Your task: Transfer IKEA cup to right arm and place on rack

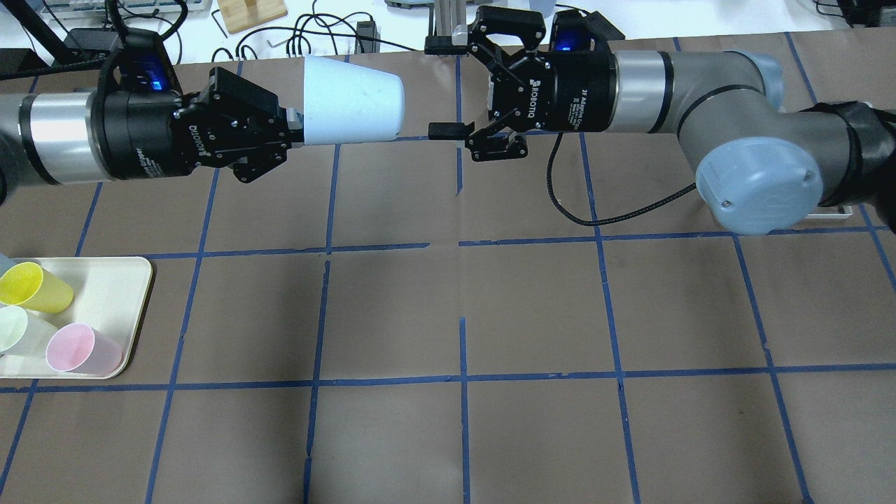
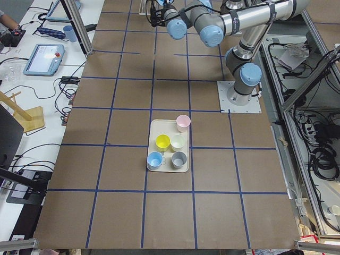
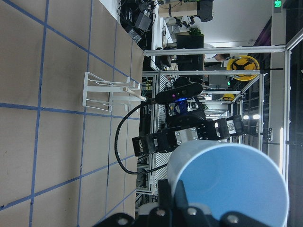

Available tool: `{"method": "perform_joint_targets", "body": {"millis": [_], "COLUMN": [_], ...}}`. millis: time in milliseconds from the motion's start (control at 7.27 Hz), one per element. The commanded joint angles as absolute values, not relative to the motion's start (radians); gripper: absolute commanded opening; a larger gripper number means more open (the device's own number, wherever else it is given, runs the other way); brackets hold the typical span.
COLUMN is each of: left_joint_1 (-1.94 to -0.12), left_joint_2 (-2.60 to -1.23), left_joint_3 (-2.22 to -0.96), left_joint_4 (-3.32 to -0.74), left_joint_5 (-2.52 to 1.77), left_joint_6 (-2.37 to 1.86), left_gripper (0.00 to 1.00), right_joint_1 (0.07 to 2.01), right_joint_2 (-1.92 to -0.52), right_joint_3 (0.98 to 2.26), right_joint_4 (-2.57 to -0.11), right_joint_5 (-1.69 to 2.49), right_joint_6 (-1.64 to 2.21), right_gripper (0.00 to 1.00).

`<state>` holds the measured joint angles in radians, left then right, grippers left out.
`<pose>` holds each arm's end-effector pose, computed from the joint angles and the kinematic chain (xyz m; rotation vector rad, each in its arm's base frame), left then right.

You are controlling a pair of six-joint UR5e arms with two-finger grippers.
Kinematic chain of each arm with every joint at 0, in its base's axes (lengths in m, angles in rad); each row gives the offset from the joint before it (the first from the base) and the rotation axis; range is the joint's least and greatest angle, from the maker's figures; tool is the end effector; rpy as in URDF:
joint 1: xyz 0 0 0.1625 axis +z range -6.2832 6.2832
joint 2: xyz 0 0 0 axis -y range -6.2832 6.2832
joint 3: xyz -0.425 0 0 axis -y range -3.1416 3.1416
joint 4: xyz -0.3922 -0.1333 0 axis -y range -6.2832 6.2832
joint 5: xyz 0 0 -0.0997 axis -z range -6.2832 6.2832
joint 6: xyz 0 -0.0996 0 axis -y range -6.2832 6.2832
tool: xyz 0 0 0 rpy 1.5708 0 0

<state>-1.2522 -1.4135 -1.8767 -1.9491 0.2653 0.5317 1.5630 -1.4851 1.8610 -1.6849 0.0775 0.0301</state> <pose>-0.0943 -0.4464 0.4515 0.1741 -1.7927 0.1228 0.2287 -0.5013 0.4236 0.2393 1.4804 0.2133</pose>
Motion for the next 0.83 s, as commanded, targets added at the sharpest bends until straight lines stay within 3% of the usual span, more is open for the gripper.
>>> {"method": "perform_joint_targets", "body": {"millis": [0, 550, 688], "left_joint_1": [-1.275, -1.289, -1.29], "left_joint_2": [-1.422, -1.416, -1.419], "left_joint_3": [-1.893, -1.893, -1.894], "left_joint_4": [-1.916, -1.89, -1.885], "left_joint_5": [0.23, 0.229, 0.229], "left_joint_6": [0.52, 0.467, 0.459], "left_gripper": [0.0, 0.0, 0.0], "right_joint_1": [1.577, 1.588, 1.588], "right_joint_2": [-1.485, -1.477, -1.477], "right_joint_3": [1.861, 1.859, 1.859], "right_joint_4": [-1.701, -1.704, -1.706], "right_joint_5": [0.107, 0.106, 0.104], "right_joint_6": [0.066, 0.086, 0.097], "right_gripper": [1.0, 1.0, 0.89]}}
